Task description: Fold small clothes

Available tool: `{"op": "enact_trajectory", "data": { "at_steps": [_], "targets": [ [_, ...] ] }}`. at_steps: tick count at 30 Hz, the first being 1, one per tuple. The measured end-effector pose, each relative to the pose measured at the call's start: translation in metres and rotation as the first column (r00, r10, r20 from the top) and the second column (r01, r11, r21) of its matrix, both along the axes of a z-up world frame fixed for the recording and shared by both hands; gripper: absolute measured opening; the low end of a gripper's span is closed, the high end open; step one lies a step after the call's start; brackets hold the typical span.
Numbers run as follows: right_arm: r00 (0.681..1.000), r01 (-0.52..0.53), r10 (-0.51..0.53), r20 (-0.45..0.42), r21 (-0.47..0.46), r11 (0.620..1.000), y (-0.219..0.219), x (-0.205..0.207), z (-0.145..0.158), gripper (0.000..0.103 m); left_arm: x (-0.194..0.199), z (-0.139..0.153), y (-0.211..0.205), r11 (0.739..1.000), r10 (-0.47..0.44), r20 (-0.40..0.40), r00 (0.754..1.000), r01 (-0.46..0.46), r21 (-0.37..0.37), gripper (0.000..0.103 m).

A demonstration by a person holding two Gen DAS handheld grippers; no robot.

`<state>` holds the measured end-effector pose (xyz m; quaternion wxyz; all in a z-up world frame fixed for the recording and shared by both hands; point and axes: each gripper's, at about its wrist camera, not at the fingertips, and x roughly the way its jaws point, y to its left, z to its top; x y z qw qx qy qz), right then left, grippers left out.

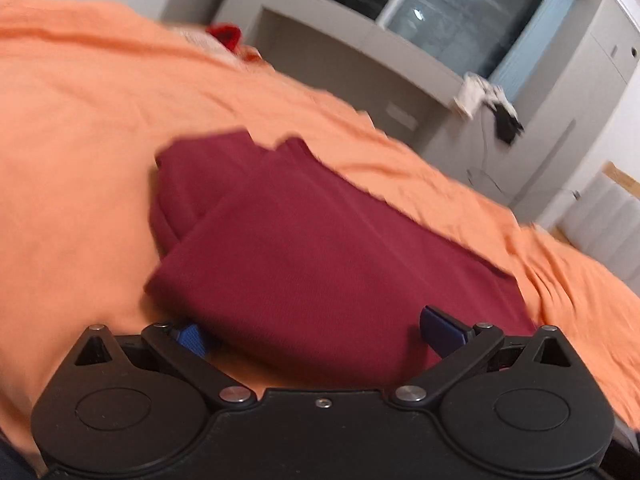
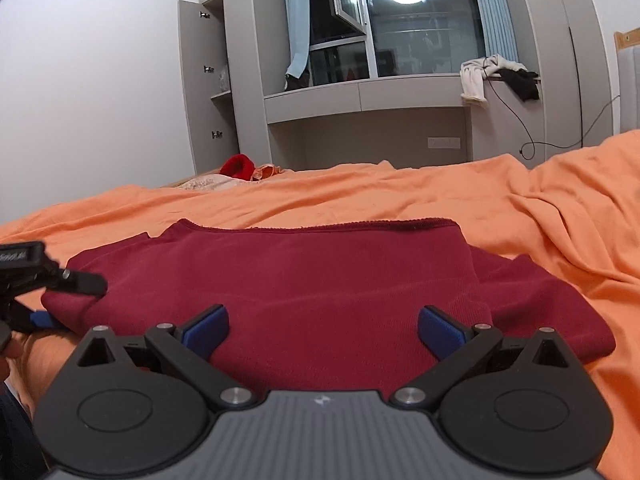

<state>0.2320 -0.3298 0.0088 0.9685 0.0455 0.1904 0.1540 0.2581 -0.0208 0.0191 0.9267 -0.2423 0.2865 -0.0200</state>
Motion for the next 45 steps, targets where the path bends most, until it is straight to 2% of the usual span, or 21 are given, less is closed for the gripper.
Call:
{"op": "enact_trajectory", "data": {
  "at_steps": [4, 10, 14, 15, 18, 23, 45],
  "targets": [
    [1.0, 0.012, -0.012, 0.021, -0.002, 1.0, 0.006, -0.002, 0.007, 0.103, 0.011, 0.001, 0.007, 0.997, 0.069, -0.008, 0.998, -0.069, -0.043, 0.1],
    [0.997, -0.005, 0.006, 0.072, -0.011, 1.0, 0.03, 0.002, 0.015, 0.103, 0.014, -0.001, -0.001, 0.997, 0.064, 0.009, 0.998, -0.064, 0.044, 0.102],
    [1.0, 0.028, -0.029, -0.001, -0.124, 0.992, 0.055, 0.013, 0.001, 0.103, 0.009, -0.005, -0.005, 0.994, 0.056, 0.042, 0.998, -0.06, 0.091, 0.102],
    [0.999, 0.035, -0.036, -0.001, -0.127, 0.991, 0.057, 0.012, -0.005, 0.103, 0.008, -0.005, -0.005, 0.993, 0.051, 0.048, 0.998, -0.056, 0.1, 0.102],
    [0.998, 0.048, -0.044, 0.046, -0.106, 0.993, 0.056, 0.006, -0.015, 0.103, 0.003, -0.008, -0.005, 0.992, 0.038, 0.064, 0.997, -0.045, 0.117, 0.102],
    [0.997, 0.048, -0.043, 0.064, -0.083, 0.995, 0.054, 0.004, -0.02, 0.103, 0.001, -0.01, -0.004, 0.991, 0.025, 0.071, 0.997, -0.034, 0.127, 0.102],
    [0.997, 0.042, -0.037, 0.072, -0.06, 0.997, 0.049, 0.004, -0.021, 0.103, 0.0, -0.011, -0.007, 0.987, 0.025, 0.075, 0.997, -0.036, 0.154, 0.102]
  ]
}}
